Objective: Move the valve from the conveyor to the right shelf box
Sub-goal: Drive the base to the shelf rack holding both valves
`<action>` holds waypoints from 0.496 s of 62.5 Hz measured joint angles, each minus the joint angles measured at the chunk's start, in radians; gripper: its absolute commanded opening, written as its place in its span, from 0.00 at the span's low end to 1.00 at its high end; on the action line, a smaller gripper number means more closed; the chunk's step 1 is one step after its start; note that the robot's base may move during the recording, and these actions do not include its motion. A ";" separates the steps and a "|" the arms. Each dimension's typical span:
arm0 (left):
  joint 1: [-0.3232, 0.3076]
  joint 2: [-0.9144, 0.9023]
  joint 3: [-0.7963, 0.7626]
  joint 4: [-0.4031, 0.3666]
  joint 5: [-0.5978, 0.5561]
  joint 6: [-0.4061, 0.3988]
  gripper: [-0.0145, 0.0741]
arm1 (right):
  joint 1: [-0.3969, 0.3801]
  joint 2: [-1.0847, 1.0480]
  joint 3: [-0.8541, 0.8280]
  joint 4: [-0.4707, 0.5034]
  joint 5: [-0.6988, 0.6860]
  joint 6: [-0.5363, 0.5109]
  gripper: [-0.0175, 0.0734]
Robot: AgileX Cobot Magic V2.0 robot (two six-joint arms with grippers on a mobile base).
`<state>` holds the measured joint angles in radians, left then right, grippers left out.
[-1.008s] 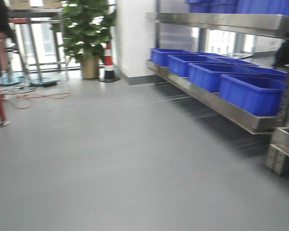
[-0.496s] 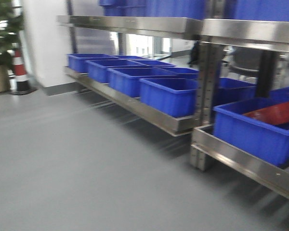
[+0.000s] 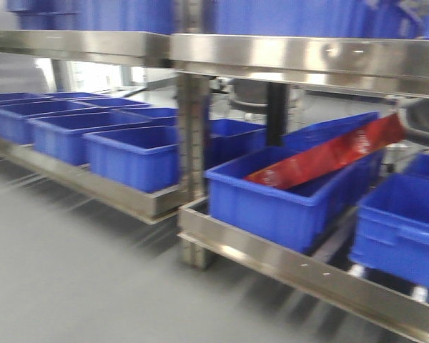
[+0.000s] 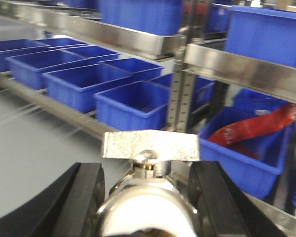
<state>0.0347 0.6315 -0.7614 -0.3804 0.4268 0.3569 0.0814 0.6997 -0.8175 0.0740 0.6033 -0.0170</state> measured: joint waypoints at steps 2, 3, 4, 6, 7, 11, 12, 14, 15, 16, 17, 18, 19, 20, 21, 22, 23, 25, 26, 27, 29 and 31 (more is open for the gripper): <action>0.000 0.000 0.000 0.000 0.000 0.000 0.04 | 0.000 0.000 0.000 0.000 0.000 0.000 0.01; 0.000 0.000 0.000 0.000 0.000 0.000 0.04 | 0.000 0.000 0.000 0.000 0.000 0.000 0.01; 0.000 0.000 0.000 0.000 0.000 0.000 0.04 | 0.000 0.000 0.000 0.000 0.000 0.000 0.01; 0.000 0.000 0.000 0.000 0.000 0.000 0.04 | 0.000 0.000 0.000 0.000 0.000 0.000 0.01; 0.000 0.000 0.000 0.000 0.000 0.000 0.04 | 0.000 0.000 0.000 0.000 0.000 0.000 0.01; 0.000 0.000 0.000 0.000 0.000 0.000 0.04 | 0.000 0.000 0.000 0.000 0.000 0.000 0.01; 0.000 0.000 0.000 0.000 0.000 0.000 0.04 | 0.000 0.000 0.000 0.000 0.000 0.000 0.01; 0.000 0.000 0.000 0.000 0.000 0.000 0.04 | 0.000 0.000 0.000 0.000 0.000 0.000 0.01; 0.000 0.000 0.000 0.000 0.000 0.000 0.04 | 0.000 0.000 0.000 0.000 0.000 0.000 0.01; 0.000 0.000 0.000 0.000 0.000 0.000 0.04 | 0.000 0.000 0.000 0.000 0.000 0.000 0.01; 0.000 0.000 0.000 0.000 0.000 0.000 0.04 | 0.000 0.000 0.000 0.000 0.000 0.000 0.01; 0.000 0.000 0.000 0.000 0.000 0.000 0.04 | 0.000 0.000 0.000 0.000 0.000 0.000 0.01; 0.000 0.000 0.000 0.000 0.000 0.000 0.04 | 0.000 0.000 0.000 0.000 0.000 0.000 0.01; 0.000 0.000 0.000 0.000 0.000 0.000 0.04 | 0.000 0.000 0.000 0.000 0.000 0.000 0.01; 0.000 0.000 0.000 0.000 0.000 0.000 0.04 | 0.000 0.000 0.000 0.000 0.000 0.000 0.01; 0.000 0.000 0.000 0.000 0.000 0.000 0.04 | 0.000 0.000 0.000 0.000 0.000 0.000 0.01; 0.000 0.000 0.000 0.000 0.000 0.000 0.04 | 0.000 0.000 0.000 0.000 0.000 0.000 0.01; 0.000 0.000 0.000 0.000 0.000 0.000 0.04 | 0.000 0.000 0.000 0.000 0.000 0.000 0.01; 0.000 0.000 0.000 0.000 0.000 0.000 0.04 | 0.000 0.000 0.000 0.000 0.000 0.000 0.01; 0.000 0.000 0.000 0.000 0.000 0.000 0.04 | 0.000 0.000 0.000 0.000 0.000 0.000 0.01; 0.000 0.000 0.000 0.000 0.000 0.000 0.04 | 0.000 0.000 0.000 0.000 0.000 0.000 0.01; 0.000 0.000 0.000 0.000 0.000 0.000 0.04 | 0.000 0.000 0.000 0.000 0.000 0.000 0.01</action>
<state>0.0347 0.6315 -0.7614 -0.3804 0.4268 0.3569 0.0814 0.6997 -0.8175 0.0740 0.6033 -0.0170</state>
